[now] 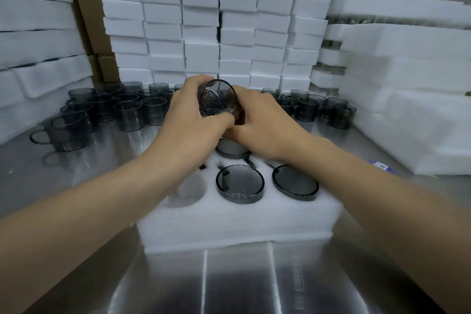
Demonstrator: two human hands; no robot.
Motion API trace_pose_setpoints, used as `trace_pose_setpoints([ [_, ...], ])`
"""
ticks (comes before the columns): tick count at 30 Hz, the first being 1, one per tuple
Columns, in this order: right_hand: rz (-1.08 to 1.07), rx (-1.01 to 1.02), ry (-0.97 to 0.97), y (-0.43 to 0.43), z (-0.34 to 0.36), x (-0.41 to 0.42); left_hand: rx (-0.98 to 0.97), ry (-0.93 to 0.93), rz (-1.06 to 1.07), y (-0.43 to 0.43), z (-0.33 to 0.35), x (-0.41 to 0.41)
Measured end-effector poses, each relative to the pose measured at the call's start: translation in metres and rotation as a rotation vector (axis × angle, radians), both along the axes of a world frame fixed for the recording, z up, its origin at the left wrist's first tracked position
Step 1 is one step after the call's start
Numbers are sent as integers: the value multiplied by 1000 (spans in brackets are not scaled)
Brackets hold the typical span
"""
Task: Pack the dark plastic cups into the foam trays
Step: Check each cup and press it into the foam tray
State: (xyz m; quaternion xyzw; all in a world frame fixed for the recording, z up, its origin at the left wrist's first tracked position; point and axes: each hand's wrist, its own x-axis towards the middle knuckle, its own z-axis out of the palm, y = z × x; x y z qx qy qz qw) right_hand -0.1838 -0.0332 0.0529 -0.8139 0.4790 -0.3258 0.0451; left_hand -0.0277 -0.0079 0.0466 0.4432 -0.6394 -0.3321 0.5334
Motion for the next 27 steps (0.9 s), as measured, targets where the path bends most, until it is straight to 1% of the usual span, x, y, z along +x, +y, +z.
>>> trace_pose_setpoints([
  [7,11,-21,-3,1,0,-1,-2,12,-7,1,1,0],
  [11,34,-56,-66,5,0,0,-25,62,-35,7,4,-1],
  [15,57,-64,-122,8,3,1,-38,54,-70,8,3,-2],
  [20,23,-70,-186,9,3,0,49,131,-138,5,5,0],
  [24,5,-41,-170,7,2,-1,144,33,-166,-1,12,9],
  [27,5,-20,-163,7,2,-1,153,-114,-193,-7,22,23],
])
